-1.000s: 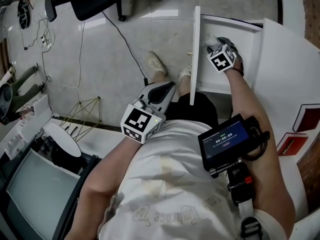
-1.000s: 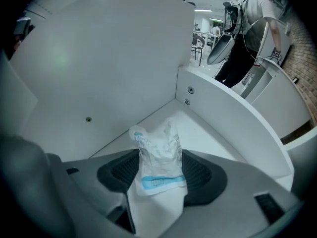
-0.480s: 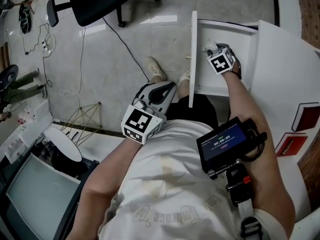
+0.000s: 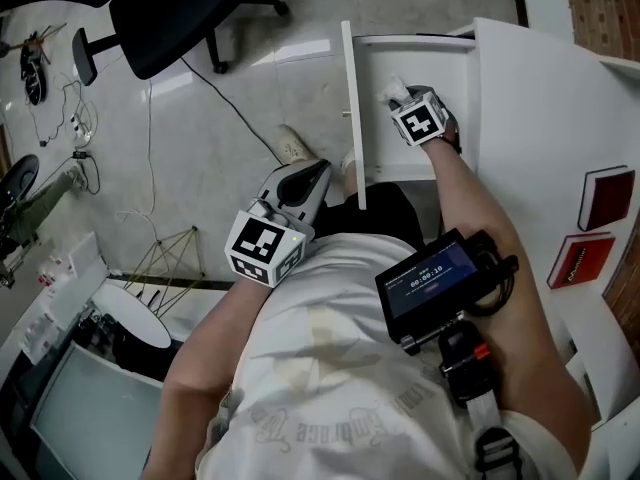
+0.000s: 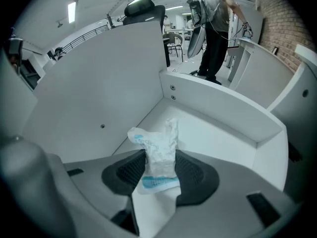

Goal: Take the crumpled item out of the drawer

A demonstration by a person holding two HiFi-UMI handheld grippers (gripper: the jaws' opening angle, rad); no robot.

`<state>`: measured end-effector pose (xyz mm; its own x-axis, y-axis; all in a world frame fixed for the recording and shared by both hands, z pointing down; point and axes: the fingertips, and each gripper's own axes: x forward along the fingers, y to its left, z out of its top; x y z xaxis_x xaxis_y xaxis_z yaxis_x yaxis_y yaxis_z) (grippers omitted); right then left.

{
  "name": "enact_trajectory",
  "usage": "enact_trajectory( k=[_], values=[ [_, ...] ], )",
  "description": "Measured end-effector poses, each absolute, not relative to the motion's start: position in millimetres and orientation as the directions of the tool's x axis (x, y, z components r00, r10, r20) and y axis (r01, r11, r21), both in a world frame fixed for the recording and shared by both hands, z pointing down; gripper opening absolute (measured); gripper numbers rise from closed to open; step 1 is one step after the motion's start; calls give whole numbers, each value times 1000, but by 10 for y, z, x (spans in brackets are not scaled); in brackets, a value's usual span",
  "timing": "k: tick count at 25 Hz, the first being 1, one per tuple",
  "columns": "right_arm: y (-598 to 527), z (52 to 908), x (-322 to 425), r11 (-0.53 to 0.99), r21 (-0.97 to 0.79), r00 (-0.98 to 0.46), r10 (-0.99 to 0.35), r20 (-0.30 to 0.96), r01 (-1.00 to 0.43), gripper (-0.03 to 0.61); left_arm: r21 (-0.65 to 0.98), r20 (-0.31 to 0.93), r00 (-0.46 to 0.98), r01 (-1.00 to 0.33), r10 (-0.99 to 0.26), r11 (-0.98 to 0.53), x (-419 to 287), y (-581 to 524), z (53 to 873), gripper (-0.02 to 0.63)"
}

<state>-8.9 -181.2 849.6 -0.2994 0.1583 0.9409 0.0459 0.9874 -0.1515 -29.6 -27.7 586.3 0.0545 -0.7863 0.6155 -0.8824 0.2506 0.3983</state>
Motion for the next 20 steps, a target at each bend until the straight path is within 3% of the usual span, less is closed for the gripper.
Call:
enact_trajectory(
  k=[20],
  values=[
    [-1602, 7840, 268, 972, -190, -415, 117, 902, -139, 197, 388, 565, 147, -916, -812, 104, -214, -238, 5496, 28]
  ],
)
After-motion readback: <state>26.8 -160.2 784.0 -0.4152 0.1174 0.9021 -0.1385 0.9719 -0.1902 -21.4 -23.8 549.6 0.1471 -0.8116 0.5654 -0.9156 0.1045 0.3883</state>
